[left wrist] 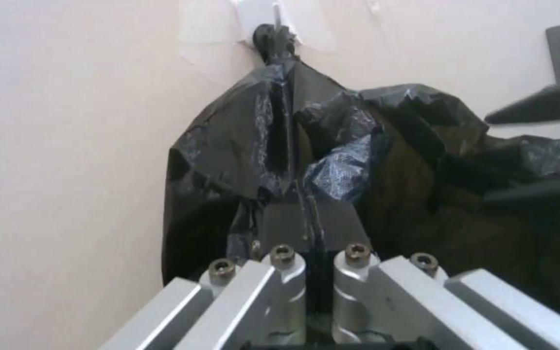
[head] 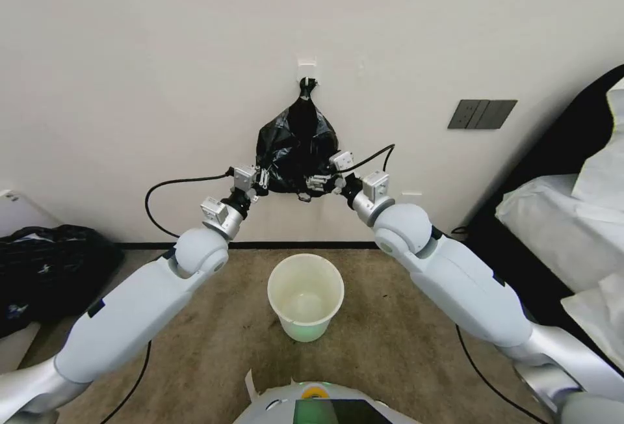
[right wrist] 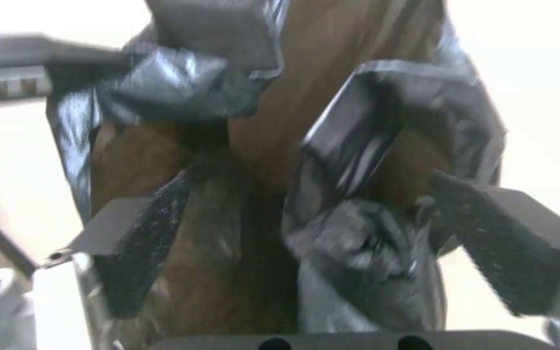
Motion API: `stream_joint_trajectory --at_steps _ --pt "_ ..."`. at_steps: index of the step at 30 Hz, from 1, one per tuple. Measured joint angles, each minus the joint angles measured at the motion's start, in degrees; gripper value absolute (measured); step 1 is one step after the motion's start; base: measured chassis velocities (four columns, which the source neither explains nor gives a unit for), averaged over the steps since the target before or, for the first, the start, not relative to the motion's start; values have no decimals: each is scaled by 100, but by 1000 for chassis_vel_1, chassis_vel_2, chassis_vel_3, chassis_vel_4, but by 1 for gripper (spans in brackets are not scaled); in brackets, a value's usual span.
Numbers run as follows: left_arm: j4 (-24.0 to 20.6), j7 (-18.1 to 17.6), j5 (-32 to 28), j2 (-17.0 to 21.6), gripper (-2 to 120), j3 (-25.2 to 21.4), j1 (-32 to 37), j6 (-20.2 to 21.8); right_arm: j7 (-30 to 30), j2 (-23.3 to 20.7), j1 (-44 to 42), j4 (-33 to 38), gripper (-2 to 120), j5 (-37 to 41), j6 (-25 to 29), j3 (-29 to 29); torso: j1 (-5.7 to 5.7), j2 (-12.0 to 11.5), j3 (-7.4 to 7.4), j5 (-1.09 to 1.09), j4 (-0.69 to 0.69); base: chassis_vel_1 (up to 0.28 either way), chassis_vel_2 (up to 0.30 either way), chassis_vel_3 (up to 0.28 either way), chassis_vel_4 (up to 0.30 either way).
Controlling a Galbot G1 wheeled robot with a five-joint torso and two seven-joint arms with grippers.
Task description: Place a trash bag onto the trash bin.
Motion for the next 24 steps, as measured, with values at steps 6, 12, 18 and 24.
stream_joint_trajectory --at_steps 6,12,18,24 --pt "5 18 12 -29 0 14 -24 0 277 -68 322 -169 62 26 -305 -239 0 0 0 0 0 0 0 0 0" --pt "-20 24 32 -70 0 -1 50 -3 306 -314 578 -203 42 114 -604 -409 0 0 0 0 0 0 0 0 0" --pt "-46 23 31 -77 0 -11 54 -3 306 -502 764 -139 21 121 -720 -587 0 0 0 0 0 0 0 0 0" --pt "-83 15 19 -58 0 -57 87 -3 305 -625 803 -64 0 157 -744 -589 0 0 -1 0 0 0 0 0 0"
